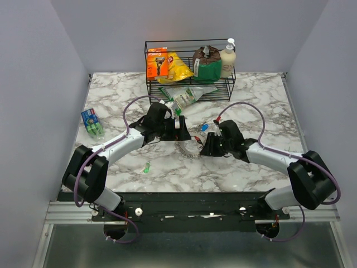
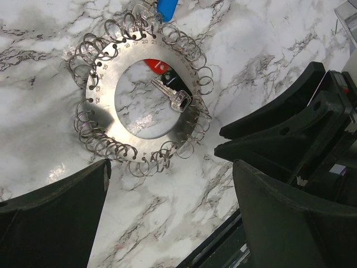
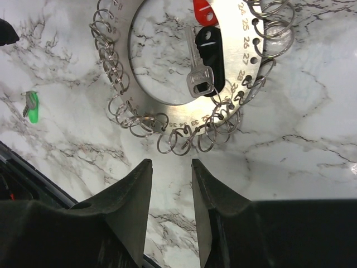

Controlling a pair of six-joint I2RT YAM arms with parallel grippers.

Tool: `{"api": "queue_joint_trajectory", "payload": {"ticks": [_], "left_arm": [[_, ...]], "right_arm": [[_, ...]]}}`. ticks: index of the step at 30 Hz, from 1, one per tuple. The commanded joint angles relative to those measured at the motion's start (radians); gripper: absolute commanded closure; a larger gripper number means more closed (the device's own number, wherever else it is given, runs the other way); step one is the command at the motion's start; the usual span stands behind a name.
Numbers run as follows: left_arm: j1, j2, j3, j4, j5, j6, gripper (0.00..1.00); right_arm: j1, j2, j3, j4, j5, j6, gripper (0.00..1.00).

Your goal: Put the keys on the keyring

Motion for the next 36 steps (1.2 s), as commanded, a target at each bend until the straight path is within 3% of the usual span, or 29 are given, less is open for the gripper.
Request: {"api": "queue_joint_trajectory", "payload": {"ticks": [1, 10, 15, 21, 27, 31, 36], "left_arm": [[0.0, 0.005, 0.033, -0.039, -0.021, 0.02, 0.01], [0.0, 0.015, 0.013, -0.038, -0.029, 0.037, 0.02], [0.001, 0.009, 0.037, -0.099, -0.111, 0.066, 0.03], [0.001, -0.006, 0.068, -0.165, -0.165, 0.107, 0.02], [0.003, -0.011, 0.063, -0.18, -0.19, 0.112, 0.02], [0.003, -0.015, 0.046, -0.174, -0.191, 0.106, 0.02], [0.003, -0.018, 0.036, -0.174, -0.194, 0.114, 0.01]], "right_arm": [[0.012, 0.007, 0.03, -0.014, -0.018, -0.004, 0.57], [0.012, -0.016, 0.044, -0.04, 0.023, 0.0, 0.57], [0.01, -0.021, 0.065, -0.034, 0.008, 0.008, 0.55], [0.004, -0.019, 0.154, -0.074, 0.1, -0.044, 0.53], [-0.011, 0.053, 0.274, -0.132, 0.183, -0.108, 0.51], [-0.014, 0.103, 0.324, -0.164, 0.248, -0.13, 0.43], [-0.068, 0.142, 0.338, -0.195, 0.236, -0.141, 0.43]]}}
